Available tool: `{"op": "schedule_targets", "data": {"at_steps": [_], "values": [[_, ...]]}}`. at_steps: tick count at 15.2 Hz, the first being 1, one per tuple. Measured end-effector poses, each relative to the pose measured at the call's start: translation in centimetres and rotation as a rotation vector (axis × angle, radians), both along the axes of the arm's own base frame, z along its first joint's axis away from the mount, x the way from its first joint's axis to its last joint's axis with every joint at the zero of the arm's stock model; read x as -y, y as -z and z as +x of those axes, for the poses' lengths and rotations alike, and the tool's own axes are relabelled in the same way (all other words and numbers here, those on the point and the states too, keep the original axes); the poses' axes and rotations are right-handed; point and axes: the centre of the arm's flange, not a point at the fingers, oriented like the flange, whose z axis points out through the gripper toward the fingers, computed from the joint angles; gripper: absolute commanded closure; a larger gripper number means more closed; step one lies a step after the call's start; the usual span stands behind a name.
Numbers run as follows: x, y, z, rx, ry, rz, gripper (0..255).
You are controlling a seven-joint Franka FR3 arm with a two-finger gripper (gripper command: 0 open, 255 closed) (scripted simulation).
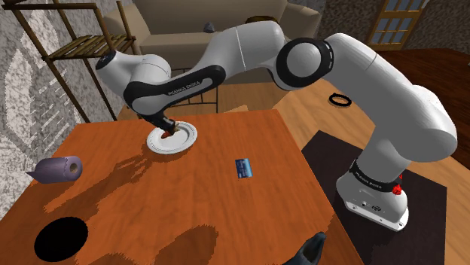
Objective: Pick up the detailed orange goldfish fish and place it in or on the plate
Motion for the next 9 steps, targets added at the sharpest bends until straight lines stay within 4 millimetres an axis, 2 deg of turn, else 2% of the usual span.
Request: {"op": "schedule_targets", "data": {"at_steps": [3, 9], "values": [[-0.07, 1.21, 0.00, 0.000, 0.000, 0.000, 255], [-0.01, 1.43, -0.02, 0.000, 0.000, 0.000, 255]]}}
